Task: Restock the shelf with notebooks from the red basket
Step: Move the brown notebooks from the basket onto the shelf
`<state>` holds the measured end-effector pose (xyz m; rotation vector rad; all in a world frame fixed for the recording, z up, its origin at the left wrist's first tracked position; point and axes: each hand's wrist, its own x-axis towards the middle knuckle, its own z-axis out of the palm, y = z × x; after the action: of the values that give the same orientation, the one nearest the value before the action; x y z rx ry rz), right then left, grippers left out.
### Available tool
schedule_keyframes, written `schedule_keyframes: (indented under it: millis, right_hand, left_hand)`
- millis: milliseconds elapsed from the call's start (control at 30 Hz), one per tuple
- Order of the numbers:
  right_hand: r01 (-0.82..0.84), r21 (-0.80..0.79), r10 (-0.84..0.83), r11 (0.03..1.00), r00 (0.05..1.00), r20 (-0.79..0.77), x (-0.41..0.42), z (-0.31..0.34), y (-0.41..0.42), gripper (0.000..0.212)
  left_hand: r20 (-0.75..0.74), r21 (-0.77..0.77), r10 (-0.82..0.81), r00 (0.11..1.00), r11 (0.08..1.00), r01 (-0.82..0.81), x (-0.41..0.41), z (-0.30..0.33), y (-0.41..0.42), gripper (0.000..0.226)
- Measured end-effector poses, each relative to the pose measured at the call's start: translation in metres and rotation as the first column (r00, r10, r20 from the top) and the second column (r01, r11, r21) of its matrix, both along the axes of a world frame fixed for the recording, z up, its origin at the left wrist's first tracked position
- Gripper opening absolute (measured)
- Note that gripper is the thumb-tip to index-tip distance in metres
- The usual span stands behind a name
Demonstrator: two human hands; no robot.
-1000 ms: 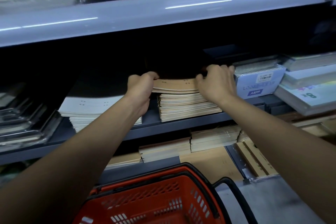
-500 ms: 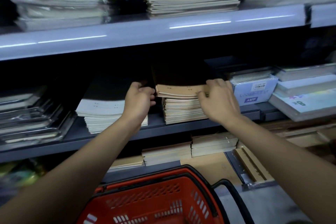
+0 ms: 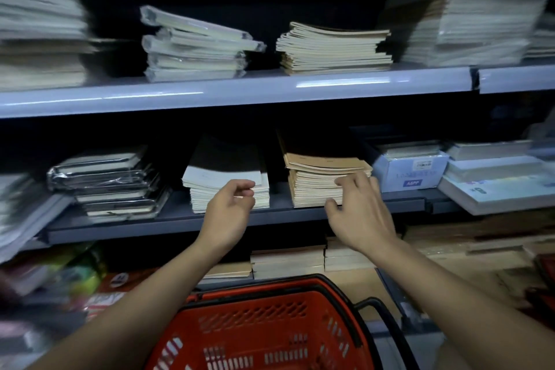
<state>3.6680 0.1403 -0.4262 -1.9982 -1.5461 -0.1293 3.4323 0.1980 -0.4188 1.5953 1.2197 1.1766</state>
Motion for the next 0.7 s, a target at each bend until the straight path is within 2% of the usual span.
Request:
schedule_keyframes:
  millis: [400, 700]
  right_hand:
    - [-0.151, -0.024, 0.153, 0.988, 0.986, 0.066, -0.080, 0.012, -0.035, 0.048]
    - [-0.286, -0.076, 0.291, 0.955, 0.955, 0.060, -0.156, 0.007, -0.034, 0.046]
  left_hand:
    - [-0.174, 0.109, 0.041, 0.984, 0.994, -0.022, -0.084, 0.002, -0.044, 0.029]
    - [-0.233, 0.127, 0.122, 0.965, 0.987, -0.095, -0.159, 0.001, -0.058, 0.027]
